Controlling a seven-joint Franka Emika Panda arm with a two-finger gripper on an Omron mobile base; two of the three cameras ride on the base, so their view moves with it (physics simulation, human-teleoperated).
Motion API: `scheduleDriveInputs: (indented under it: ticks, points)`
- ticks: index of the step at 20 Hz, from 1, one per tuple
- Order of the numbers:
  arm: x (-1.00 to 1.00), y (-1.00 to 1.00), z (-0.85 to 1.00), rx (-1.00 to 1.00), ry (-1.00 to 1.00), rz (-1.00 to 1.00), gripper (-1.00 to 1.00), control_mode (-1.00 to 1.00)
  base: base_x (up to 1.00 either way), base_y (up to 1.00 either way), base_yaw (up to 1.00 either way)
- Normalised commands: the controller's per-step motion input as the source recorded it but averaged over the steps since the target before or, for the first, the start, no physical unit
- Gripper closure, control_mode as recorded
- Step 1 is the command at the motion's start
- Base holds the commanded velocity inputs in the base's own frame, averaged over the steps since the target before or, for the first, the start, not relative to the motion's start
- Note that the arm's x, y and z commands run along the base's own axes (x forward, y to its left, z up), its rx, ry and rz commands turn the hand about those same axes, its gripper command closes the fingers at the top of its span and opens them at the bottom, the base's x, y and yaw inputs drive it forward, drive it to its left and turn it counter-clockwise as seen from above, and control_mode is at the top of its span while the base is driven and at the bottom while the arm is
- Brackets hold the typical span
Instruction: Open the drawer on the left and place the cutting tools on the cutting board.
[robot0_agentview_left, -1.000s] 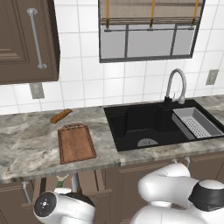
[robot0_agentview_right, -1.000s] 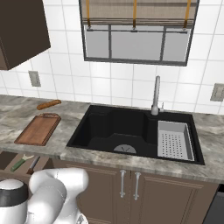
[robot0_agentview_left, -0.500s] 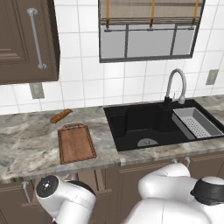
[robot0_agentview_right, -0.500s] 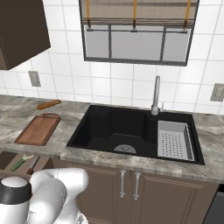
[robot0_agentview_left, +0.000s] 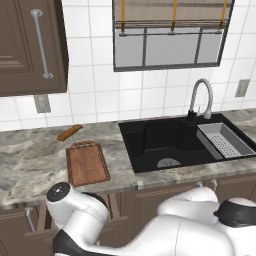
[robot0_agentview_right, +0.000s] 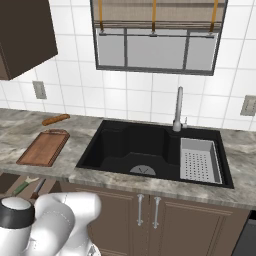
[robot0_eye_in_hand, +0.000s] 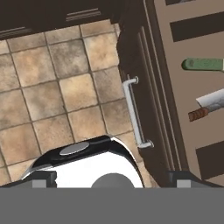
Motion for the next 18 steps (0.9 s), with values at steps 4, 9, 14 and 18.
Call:
scheduleDriveInputs:
  ticks: [4,9,14,18]
  points:
    - [0.31,-0.01,0.0,0.0,0.08,0.0,-1.0,-1.0,0.0,0.0,0.0]
    - [0.41,0.0,0.0,0.0,0.03,0.0,-1.0,-1.0,0.0,0.0,0.0]
    - [0.42,0.0,-0.01,0.0,0.04,0.0,-1.0,-1.0,0.0,0.0,0.0]
    - [0.29,0.0,-0.1,0.0,0.06,0.0,-1.0,-1.0,0.0,0.0,0.0]
